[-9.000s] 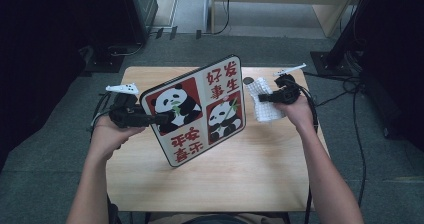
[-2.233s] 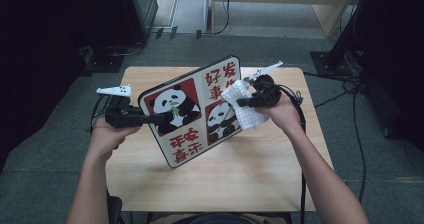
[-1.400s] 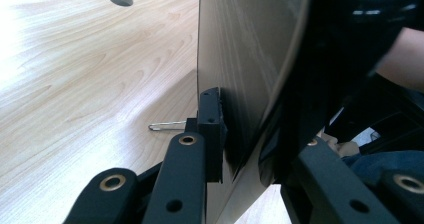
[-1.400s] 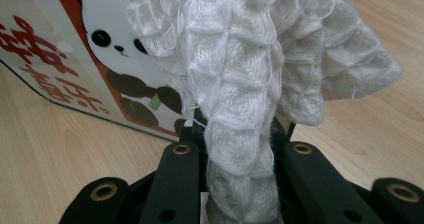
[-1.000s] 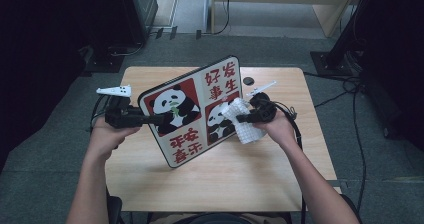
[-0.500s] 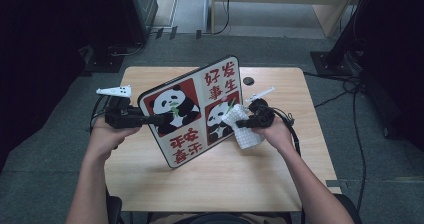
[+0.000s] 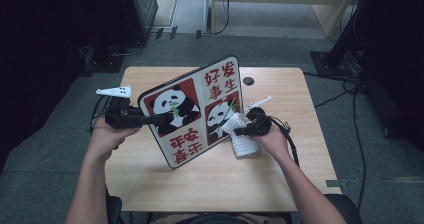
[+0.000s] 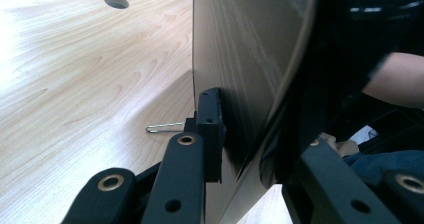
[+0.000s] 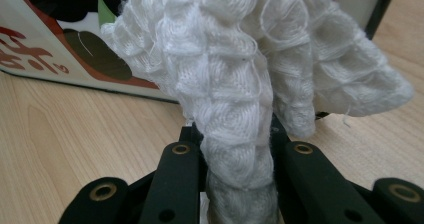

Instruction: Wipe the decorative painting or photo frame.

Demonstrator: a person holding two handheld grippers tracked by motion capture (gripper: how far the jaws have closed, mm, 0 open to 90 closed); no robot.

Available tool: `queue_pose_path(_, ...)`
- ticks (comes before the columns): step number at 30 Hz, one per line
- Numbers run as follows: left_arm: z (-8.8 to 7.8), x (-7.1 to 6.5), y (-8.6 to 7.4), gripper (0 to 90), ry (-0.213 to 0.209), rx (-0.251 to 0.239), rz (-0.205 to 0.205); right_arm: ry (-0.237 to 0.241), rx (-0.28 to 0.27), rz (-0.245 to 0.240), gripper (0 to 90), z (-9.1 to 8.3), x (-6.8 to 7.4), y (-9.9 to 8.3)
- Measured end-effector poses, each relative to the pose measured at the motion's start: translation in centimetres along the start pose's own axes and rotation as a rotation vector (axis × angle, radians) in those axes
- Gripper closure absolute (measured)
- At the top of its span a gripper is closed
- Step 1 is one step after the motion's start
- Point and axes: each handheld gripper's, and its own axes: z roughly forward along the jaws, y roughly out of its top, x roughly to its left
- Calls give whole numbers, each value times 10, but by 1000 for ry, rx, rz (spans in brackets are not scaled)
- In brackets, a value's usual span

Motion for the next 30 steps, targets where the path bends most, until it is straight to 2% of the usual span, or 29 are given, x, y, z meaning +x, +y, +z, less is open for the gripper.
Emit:
queue_pose_path(9, 1, -2, 1, 769, 13, 0, -1, 10, 17, 17, 770, 4, -5, -5)
queue_pose_path(19, 0, -3, 0, 769, 20, 3, 0, 15, 17, 22, 785, 0, -4, -5)
queue_pose_path(22, 0, -2, 1, 769, 19, 4, 0, 16, 0, 26, 786, -6, -2, -3)
queue_pose_path(27, 0, -3, 1, 768, 22, 4, -4, -1, -20, -3, 786, -21, 4, 4)
queue_pose_path(30, 0, -3, 1, 770, 26, 7, -3, 9, -32, 5, 787, -30, 7, 10)
